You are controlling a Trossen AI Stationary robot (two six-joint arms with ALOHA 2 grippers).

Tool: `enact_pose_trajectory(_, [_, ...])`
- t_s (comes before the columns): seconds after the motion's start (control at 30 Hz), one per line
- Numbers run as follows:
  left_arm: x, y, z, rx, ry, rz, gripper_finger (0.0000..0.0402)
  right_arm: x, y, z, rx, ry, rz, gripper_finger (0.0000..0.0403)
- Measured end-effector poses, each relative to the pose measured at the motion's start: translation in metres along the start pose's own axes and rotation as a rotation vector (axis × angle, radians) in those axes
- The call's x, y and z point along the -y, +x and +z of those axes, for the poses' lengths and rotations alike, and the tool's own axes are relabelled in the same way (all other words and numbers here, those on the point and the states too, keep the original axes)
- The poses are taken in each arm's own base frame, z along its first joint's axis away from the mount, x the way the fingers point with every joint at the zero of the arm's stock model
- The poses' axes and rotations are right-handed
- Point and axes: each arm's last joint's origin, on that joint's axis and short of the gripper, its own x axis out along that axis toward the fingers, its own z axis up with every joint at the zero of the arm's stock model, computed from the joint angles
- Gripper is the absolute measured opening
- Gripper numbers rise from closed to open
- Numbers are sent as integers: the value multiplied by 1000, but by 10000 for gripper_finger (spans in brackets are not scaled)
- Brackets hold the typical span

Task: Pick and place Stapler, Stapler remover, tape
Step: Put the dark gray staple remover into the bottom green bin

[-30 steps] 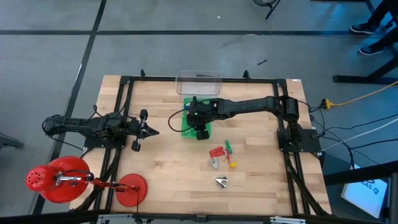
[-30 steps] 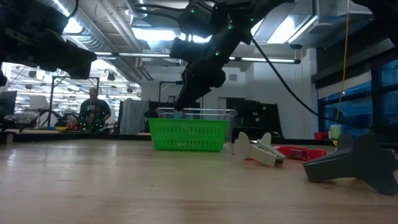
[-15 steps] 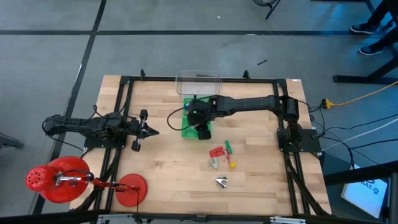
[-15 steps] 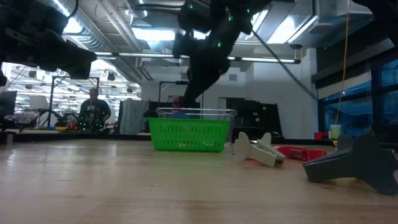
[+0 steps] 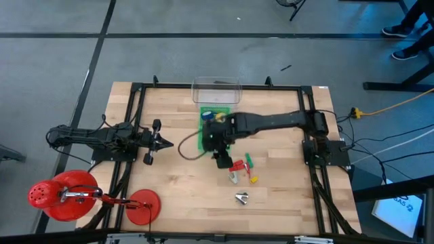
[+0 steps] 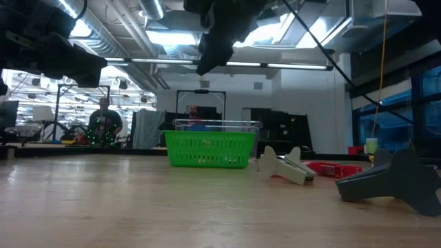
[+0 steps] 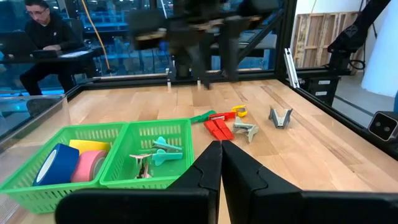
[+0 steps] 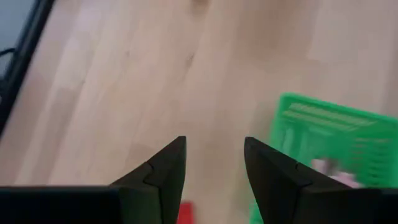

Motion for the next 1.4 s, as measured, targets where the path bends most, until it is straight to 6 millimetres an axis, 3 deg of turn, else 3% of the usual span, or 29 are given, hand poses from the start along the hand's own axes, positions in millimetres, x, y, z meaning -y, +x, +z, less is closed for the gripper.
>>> enact_pose_trajectory(0.4, [0,0,0,0,0,0,8,-76,55,-36,-153,215,-74,165])
enact_pose_trajectory(0.8, [0,0,0,0,0,0,6,-150,77,-66,-210,430,-86,165])
enact_pose_trajectory(1.03, [0,0,0,0,0,0,7,-163,93,-94,-261,557,-116,165])
enact_pose_trajectory(1.23, [0,0,0,0,0,0,4,-164,100,-95,-223,600,-44,172])
enact_pose_trajectory(1.4, [0,0,0,0,0,0,8,-162,100,-94,-261,618,36,216])
